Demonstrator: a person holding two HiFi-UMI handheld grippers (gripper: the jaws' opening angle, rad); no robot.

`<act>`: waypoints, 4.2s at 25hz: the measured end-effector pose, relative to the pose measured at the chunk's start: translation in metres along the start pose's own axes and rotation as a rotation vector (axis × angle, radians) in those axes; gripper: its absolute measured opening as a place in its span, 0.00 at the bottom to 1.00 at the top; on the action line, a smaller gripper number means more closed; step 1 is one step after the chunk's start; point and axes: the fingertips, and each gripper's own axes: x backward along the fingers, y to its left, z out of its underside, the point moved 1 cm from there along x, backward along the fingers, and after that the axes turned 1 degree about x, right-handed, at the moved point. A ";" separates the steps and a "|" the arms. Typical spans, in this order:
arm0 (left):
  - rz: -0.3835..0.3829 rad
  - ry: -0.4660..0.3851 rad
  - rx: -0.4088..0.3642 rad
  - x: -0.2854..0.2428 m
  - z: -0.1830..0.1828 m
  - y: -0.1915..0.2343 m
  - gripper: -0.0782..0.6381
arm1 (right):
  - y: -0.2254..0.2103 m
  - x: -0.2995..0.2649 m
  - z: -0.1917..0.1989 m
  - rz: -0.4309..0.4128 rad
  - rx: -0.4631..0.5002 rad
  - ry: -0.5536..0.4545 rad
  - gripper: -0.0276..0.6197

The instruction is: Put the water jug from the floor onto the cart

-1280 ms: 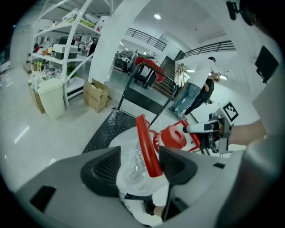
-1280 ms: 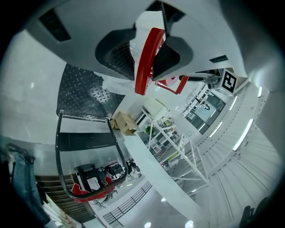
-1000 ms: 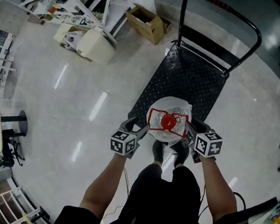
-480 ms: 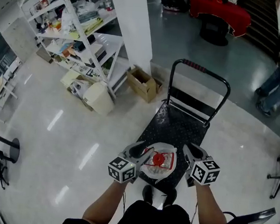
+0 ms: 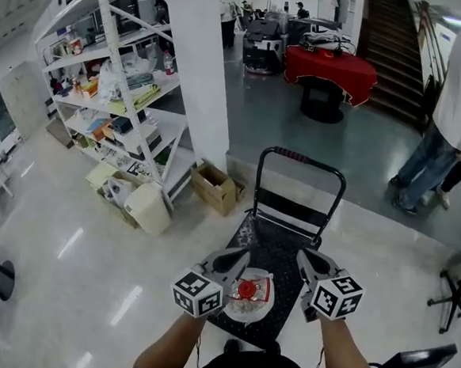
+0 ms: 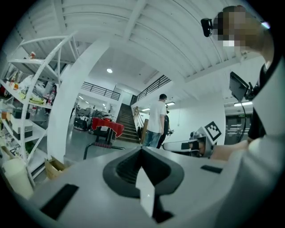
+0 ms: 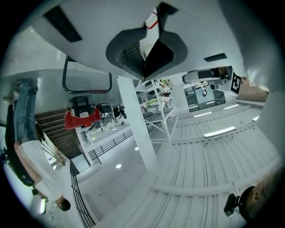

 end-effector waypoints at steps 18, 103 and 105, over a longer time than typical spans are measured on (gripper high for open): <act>0.218 0.052 -0.054 -0.028 0.019 -0.146 0.11 | -0.034 0.181 0.015 0.195 0.010 -0.056 0.05; 0.340 0.040 -0.026 0.751 0.244 -0.852 0.11 | 0.620 0.973 0.354 0.253 0.061 -0.163 0.05; 0.324 0.039 -0.046 0.773 0.251 -0.875 0.11 | 0.638 1.000 0.364 0.241 0.072 -0.174 0.05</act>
